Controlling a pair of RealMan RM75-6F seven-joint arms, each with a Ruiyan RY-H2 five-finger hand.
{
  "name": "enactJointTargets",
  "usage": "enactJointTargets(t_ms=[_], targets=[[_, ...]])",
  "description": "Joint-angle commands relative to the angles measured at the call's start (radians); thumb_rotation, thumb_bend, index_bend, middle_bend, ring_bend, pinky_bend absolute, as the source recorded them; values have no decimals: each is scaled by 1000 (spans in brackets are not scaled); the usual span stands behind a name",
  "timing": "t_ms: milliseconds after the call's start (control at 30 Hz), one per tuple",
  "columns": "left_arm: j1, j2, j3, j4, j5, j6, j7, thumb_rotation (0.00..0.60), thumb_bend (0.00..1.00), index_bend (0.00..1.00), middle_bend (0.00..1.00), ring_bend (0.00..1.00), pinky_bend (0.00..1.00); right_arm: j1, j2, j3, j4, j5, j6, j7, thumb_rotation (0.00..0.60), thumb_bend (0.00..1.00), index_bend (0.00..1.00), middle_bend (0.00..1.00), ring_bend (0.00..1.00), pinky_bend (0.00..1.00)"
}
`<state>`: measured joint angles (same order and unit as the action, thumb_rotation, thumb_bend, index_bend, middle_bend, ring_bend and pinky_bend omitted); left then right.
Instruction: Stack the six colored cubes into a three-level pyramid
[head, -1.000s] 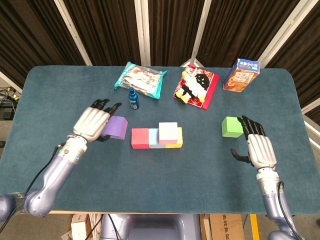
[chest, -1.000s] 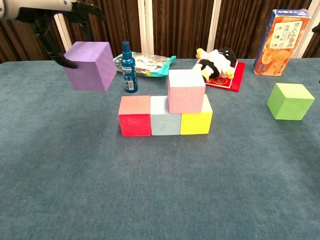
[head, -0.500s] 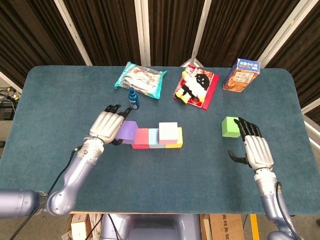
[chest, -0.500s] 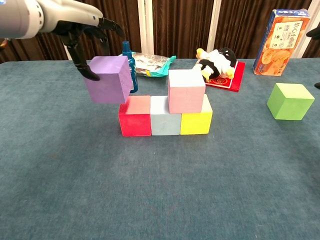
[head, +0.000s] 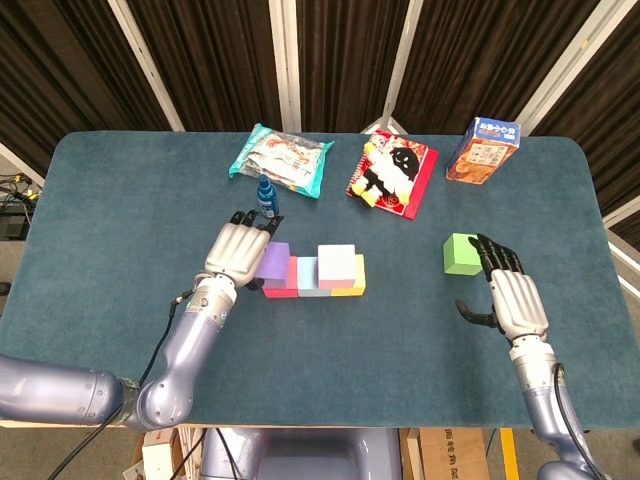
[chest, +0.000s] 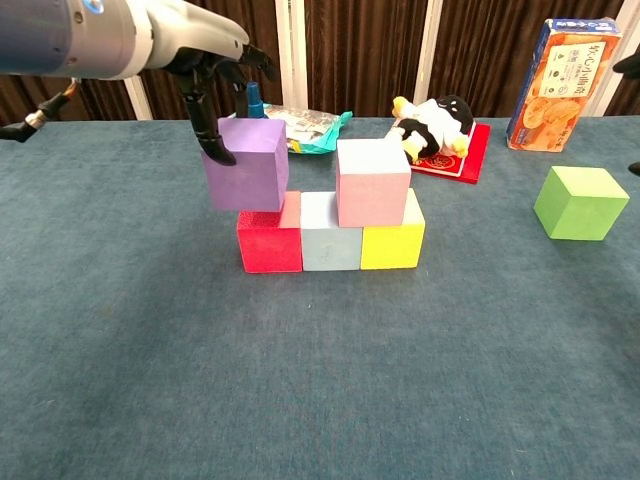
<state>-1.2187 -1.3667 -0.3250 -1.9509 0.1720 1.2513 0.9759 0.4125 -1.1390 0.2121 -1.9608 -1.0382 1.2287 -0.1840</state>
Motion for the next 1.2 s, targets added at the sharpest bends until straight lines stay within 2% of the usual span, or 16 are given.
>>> enactJointTargets(t_ms=[33,433,1200], targets=[[-20,-15,-7,20,-22,3,13,600,281,37,320,75,108,0,0,0,1,2,-3,2,600,321,0,0,0,0],[-72,-83,-17,88,-78,14,34,600,281,37,321,75,108,0,3,9,9,12,-9,21,600,321,0,0,0,0],[-100,-152,-29,150,-87,34,34,600,280,37,329,76,115,4,-1,7,15,22,-22,23,600,321,0,0,0,0]])
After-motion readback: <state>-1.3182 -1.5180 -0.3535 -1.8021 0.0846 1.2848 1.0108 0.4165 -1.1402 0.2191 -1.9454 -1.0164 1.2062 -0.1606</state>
